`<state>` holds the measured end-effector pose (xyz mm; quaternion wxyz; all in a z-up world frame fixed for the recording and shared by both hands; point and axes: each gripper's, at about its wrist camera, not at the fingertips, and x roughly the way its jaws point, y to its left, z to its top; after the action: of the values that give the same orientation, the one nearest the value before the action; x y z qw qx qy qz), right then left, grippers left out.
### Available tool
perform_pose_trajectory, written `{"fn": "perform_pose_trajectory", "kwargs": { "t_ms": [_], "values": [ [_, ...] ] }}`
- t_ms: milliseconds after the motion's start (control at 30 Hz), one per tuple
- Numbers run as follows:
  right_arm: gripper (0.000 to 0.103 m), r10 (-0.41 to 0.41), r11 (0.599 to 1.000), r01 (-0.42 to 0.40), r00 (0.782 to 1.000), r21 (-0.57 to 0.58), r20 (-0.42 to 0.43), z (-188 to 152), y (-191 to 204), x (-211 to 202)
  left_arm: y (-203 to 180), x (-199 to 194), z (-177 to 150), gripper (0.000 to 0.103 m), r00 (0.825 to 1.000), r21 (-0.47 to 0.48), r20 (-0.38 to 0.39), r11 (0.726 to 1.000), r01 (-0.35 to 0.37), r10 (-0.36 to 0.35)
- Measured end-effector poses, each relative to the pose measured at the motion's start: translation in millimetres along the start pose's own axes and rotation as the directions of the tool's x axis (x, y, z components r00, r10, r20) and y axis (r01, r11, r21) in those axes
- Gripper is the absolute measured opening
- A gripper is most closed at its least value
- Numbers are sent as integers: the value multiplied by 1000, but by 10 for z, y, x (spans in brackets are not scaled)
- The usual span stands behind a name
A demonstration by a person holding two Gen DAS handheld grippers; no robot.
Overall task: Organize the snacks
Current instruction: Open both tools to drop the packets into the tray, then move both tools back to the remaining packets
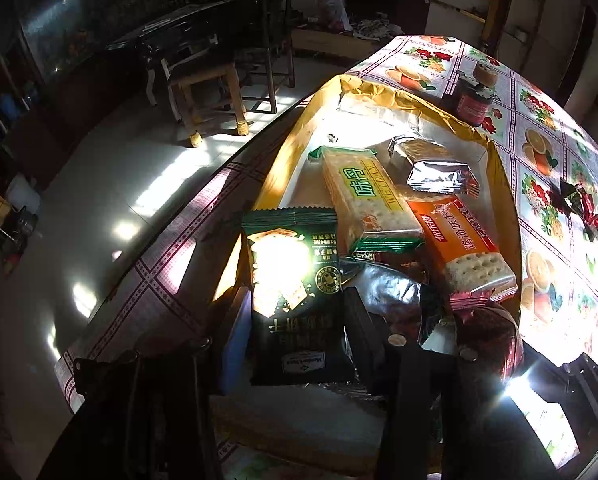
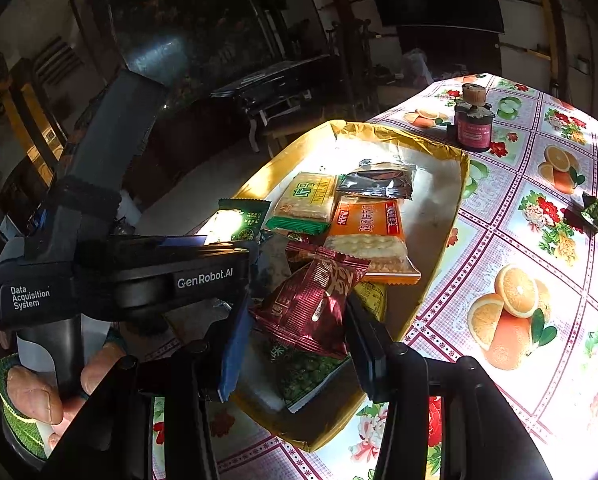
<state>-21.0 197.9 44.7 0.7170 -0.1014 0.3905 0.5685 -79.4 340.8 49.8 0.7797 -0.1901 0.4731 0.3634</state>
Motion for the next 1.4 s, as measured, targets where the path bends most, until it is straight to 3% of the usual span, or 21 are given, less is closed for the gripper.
{"fn": "perform_pose_trajectory", "kwargs": {
  "t_ms": [400, 633, 767, 933, 1133, 1400],
  "values": [
    [53, 1, 1000, -1, 1000, 7, -17, -7, -34, 28, -51, 58, 106, 45, 1000, 14, 6, 1000, -3, 2],
    [59, 4, 999, -4, 1000, 33, -7, -2, -86, -26, -43, 25, 152, 68, 1000, 3, -5, 1000, 22, -22],
    [65, 9, 999, -9, 1000, 42, 10, -8, -110, -112, -64, -40, 167, 75, 1000, 4, 7, 1000, 18, -18],
    [66, 1, 998, -4, 999, 64, 40, -58, -216, -294, -149, -153, 186, 76, 999, 13, 25, 999, 31, -32],
    [69, -72, 984, 59, 995, 171, 71, -229, -699, -574, -448, -274, 203, 77, 997, 58, 39, 997, 60, -63],
    [69, -210, 923, 166, 973, 347, 93, -526, -1496, -1013, -1118, -377, 193, 78, 993, 159, 37, 982, 102, -109]
  ]
}}
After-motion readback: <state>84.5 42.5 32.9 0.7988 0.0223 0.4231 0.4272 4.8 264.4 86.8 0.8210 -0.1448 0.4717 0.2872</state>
